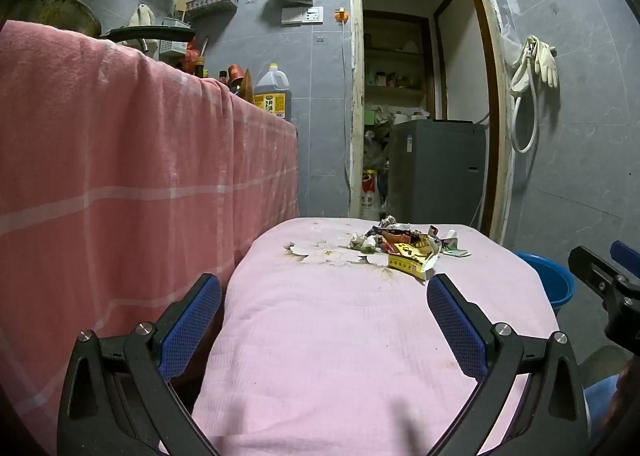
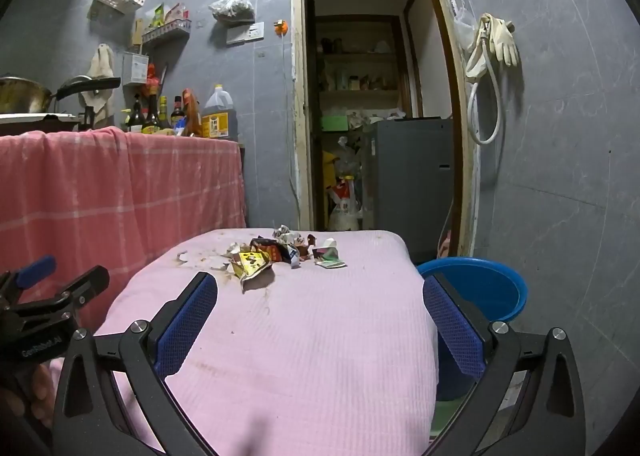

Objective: Collect trash

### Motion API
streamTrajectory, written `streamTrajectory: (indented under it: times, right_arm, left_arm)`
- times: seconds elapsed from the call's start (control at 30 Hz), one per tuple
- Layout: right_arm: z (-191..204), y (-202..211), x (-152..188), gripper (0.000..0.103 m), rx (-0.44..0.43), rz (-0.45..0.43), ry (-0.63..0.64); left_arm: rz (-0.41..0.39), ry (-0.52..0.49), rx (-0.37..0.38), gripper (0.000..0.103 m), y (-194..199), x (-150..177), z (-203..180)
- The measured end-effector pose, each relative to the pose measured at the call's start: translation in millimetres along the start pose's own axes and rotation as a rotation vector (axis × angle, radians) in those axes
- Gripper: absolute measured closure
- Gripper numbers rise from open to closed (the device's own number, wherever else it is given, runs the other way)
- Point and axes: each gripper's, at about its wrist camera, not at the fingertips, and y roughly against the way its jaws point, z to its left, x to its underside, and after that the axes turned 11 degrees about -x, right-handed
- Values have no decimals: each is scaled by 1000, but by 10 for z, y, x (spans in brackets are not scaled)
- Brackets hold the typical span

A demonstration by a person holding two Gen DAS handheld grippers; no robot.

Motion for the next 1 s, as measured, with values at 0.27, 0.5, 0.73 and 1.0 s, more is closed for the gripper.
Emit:
streamTrajectory:
  times: [0.27,0.5,0.73,1.0]
  right_arm:
    - [-1,8,-9,0,4,-3,-1]
    - [2,-5,9,0,6,-5,-3]
    - [2,-8,2,0,5,-6,-4]
    - [-42,71,-25,0,4,-11,-7]
  left_arm:
    - [-2,0,0,2,-3,-5,0]
    - [0,-2,1,2,-22,-9,-9]
    - [-1,-1,-1,2,0,-2,2]
    - [-2,0,0,2,2,-2,2]
